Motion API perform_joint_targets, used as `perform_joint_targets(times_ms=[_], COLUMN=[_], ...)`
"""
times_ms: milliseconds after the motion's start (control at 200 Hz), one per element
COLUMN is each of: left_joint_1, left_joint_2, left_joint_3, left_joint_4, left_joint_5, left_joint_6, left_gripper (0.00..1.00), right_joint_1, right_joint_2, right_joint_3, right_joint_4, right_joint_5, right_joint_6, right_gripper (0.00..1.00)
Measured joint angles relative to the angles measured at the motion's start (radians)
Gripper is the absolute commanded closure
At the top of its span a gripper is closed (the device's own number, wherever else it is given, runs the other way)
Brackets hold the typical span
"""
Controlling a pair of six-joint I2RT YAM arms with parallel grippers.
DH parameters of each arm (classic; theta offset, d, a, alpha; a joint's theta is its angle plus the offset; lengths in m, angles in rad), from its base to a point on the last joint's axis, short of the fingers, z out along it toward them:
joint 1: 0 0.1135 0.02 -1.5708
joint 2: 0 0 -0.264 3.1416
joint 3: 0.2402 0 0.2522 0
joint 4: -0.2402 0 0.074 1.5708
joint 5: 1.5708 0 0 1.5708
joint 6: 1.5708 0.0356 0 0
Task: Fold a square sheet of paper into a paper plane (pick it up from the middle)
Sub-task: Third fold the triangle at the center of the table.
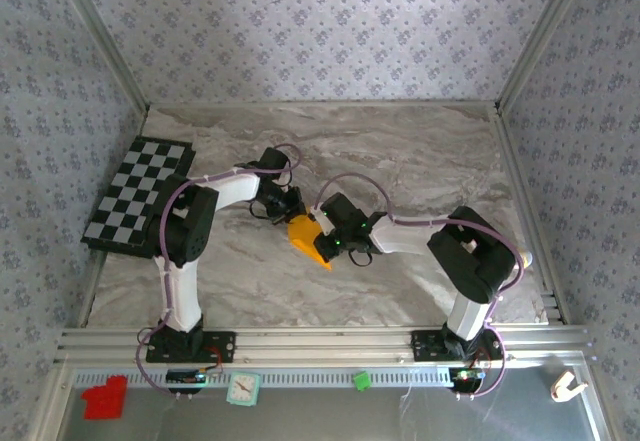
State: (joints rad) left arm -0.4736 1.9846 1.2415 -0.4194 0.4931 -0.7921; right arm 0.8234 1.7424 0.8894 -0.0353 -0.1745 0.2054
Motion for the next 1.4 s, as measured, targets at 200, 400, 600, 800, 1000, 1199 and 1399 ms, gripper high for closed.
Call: perform_joint_targets(times_ms=[200, 400, 600, 800, 1000, 1199, 1399], left_joint_1=[0.0, 0.0, 0.0, 0.0, 0.0, -0.001, -0.004], left_joint_2=[0.0, 0.0, 0.0, 0.0, 0.0, 0.002, 0.002], left_joint_3=[0.0, 0.0, 0.0, 0.0, 0.0, 0.002, 0.002], left_joint_4=[0.0, 0.0, 0.0, 0.0, 0.0, 0.0, 0.0], left_joint_5=[0.0, 0.0, 0.0, 0.0, 0.0, 0.0, 0.0], left_joint_6=[0.0, 0.0, 0.0, 0.0, 0.0, 0.0, 0.0], left_gripper=[0.91, 0.92, 0.91, 0.92, 0.91, 0.92, 0.92], right_joint_1=[0.002, 0.004, 0.006, 0.01, 0.01, 0.01, 0.01], right_joint_2=[0.01, 0.016, 0.019, 0.019, 0.013, 0.006, 0.005], right_joint_3=[0.007, 0.016, 0.018, 0.018, 0.018, 0.018, 0.018], right_joint_4=[-0.003, -0.005, -0.007, -0.008, -0.019, -0.039, -0.045], right_joint_5=[0.003, 0.003, 0.008, 0.025, 0.032, 0.037, 0.041], right_joint_6=[0.007, 0.009, 0.01, 0.015, 0.016, 0.016, 0.016], right_gripper=[0.96, 0.96, 0.96, 0.96, 0.96, 0.96, 0.96])
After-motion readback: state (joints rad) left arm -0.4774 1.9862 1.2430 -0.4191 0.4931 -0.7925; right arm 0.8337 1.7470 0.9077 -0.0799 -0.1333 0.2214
